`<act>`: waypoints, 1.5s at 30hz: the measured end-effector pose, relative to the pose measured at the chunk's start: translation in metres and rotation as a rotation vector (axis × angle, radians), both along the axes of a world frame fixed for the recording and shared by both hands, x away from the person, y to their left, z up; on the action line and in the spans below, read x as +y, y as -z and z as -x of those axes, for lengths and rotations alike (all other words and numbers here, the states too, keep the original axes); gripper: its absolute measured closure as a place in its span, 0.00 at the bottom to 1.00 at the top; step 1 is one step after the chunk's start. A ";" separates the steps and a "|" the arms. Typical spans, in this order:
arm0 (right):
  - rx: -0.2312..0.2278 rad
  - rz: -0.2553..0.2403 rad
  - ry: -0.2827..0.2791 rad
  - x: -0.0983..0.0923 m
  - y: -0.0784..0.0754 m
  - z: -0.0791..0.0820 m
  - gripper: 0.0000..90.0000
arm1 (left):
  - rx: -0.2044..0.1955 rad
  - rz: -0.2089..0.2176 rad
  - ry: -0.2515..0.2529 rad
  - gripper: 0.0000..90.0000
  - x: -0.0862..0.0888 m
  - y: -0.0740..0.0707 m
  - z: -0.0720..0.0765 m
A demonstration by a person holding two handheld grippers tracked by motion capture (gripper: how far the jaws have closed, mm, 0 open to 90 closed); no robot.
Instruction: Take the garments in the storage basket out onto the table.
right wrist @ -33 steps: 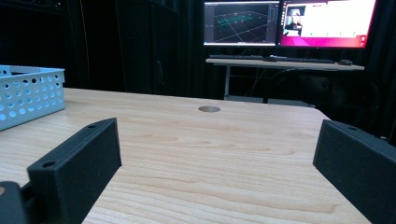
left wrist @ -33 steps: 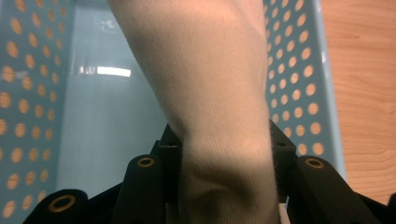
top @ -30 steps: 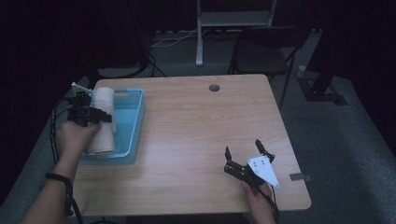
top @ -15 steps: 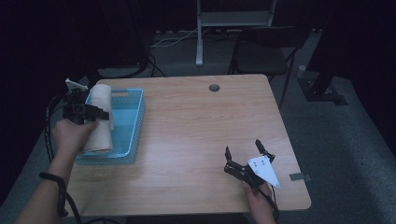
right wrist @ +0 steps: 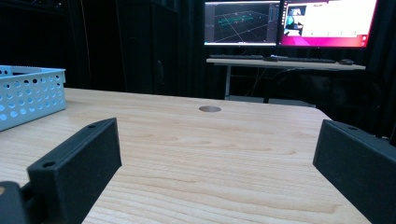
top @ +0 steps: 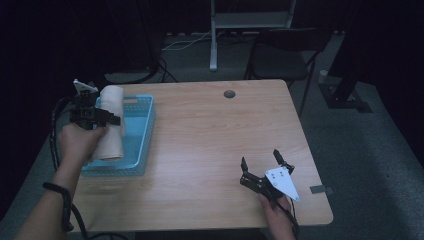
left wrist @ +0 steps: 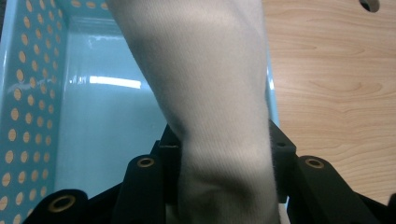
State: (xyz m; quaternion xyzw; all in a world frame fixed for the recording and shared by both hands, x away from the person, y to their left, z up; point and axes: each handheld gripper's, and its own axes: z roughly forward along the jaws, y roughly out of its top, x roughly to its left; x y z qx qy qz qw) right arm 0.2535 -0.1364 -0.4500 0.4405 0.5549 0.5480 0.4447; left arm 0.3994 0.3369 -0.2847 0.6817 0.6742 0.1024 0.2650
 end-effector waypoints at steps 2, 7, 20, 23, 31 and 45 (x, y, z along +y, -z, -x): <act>0.001 0.000 -0.001 0.000 0.000 0.000 0.00 | -0.002 0.008 0.002 0.68 -0.002 -0.002 0.000; 0.001 0.000 -0.001 0.000 0.000 0.000 0.00 | 0.003 0.014 0.027 0.68 -0.013 -0.004 -0.002; -0.001 0.005 -0.003 0.000 0.000 0.000 0.00 | 0.009 0.028 0.082 0.68 -0.044 -0.005 -0.010; -0.001 0.003 -0.003 0.000 0.000 0.000 0.00 | 0.015 0.024 0.102 0.68 -0.052 -0.006 -0.012; -0.001 0.001 -0.004 0.000 0.000 0.000 0.00 | 0.009 0.025 0.121 0.68 -0.070 -0.011 -0.015; -0.002 0.001 -0.007 0.000 0.000 0.000 0.00 | -0.012 0.066 0.183 0.68 -0.107 -0.021 -0.021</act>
